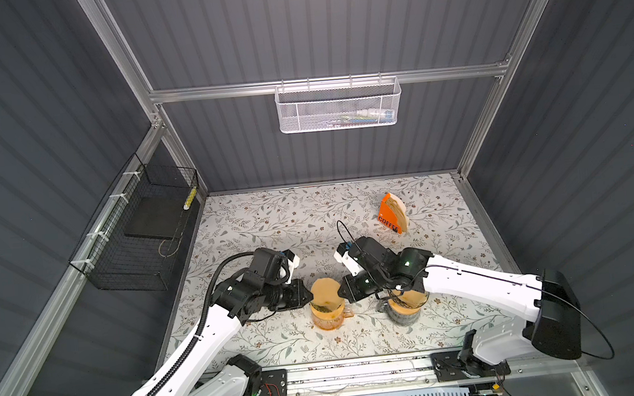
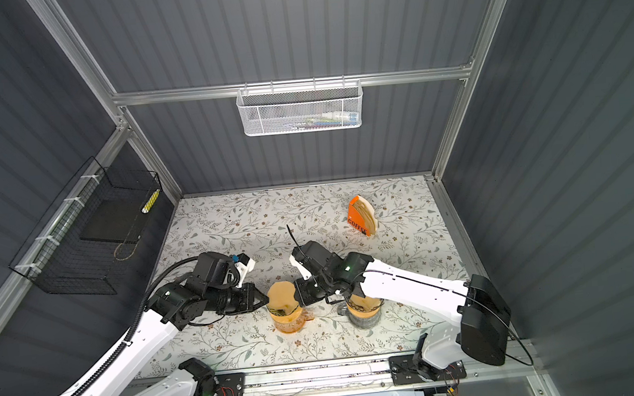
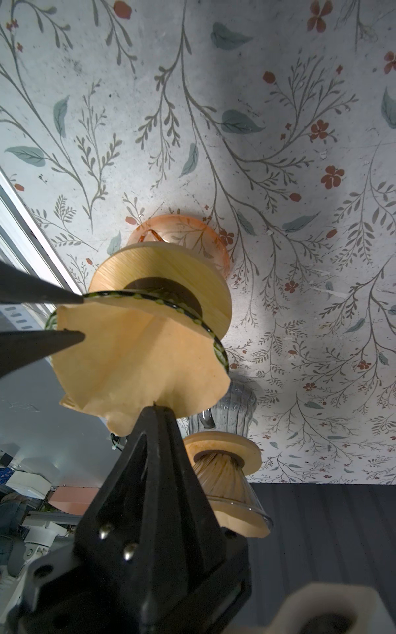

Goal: Place the coffee filter in the dripper

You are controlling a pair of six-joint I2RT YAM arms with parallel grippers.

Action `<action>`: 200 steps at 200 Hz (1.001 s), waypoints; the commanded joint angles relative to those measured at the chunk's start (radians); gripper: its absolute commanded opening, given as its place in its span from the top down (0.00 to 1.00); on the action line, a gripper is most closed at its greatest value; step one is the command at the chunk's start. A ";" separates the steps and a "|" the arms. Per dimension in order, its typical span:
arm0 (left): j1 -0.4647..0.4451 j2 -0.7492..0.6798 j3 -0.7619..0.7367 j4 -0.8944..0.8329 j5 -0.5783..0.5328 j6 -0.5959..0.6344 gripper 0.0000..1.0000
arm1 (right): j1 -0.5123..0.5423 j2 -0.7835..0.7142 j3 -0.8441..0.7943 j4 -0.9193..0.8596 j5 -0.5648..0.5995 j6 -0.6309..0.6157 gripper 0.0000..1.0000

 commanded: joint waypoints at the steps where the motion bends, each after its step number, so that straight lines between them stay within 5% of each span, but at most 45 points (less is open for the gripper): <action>1: -0.003 -0.014 0.036 -0.020 -0.008 -0.010 0.84 | 0.005 -0.019 0.024 -0.025 0.018 -0.012 0.90; 141: -0.002 -0.019 0.109 -0.023 -0.044 -0.021 0.83 | 0.005 -0.089 0.066 -0.046 0.060 -0.012 0.89; 166: -0.003 -0.007 0.150 -0.034 -0.141 -0.021 0.83 | 0.001 -0.116 0.080 -0.076 0.101 -0.030 0.88; 178: -0.002 -0.002 0.168 -0.028 -0.179 -0.022 0.82 | -0.006 -0.137 0.087 -0.095 0.125 -0.045 0.81; 200: -0.002 0.015 0.198 0.022 -0.251 -0.016 0.76 | -0.056 -0.193 0.082 -0.131 0.169 -0.070 0.47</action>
